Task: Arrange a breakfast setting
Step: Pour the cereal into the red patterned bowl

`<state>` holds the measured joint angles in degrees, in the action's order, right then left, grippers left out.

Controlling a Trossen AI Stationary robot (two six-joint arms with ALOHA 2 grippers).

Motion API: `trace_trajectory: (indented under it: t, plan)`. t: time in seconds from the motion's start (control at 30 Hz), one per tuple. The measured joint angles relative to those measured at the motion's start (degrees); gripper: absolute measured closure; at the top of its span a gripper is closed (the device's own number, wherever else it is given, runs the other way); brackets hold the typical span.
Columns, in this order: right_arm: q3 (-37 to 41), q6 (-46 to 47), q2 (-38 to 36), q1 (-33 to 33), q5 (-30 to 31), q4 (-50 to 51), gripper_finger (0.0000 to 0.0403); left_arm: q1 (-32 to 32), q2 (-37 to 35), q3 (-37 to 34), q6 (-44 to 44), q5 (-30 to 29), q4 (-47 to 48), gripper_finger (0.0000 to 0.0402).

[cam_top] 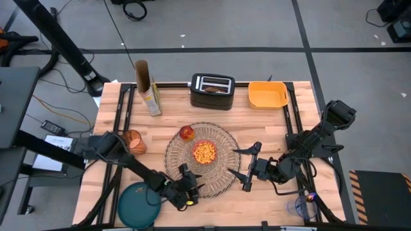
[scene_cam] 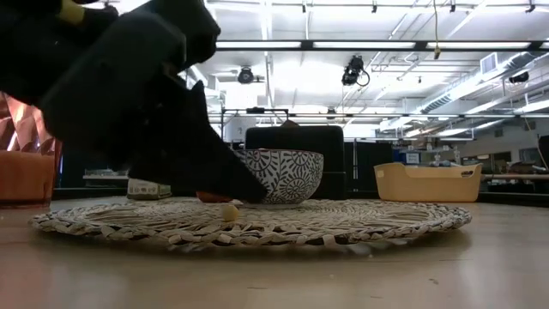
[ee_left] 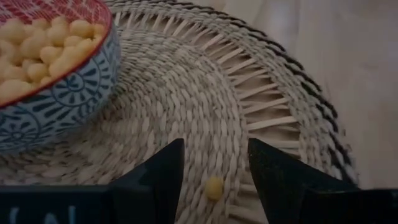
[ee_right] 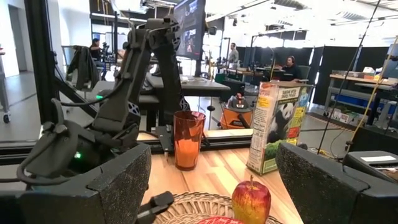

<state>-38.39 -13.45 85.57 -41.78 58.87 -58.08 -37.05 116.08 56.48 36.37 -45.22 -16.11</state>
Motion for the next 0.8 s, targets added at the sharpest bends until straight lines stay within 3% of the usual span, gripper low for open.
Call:
trace_trajectory:
  t: [0.27,0.8]
  plan:
    - [0.0,0.22,-0.01,0.0,-0.02,0.29,0.0055,-0.17,0.17,0.0,4.0,1.26,4.5,0.0222]
    - [0.0,0.31,-0.01,0.0,0.0,0.34,0.0055,-0.12,0.14,0.07,0.82,2.12,5.56,0.0302]
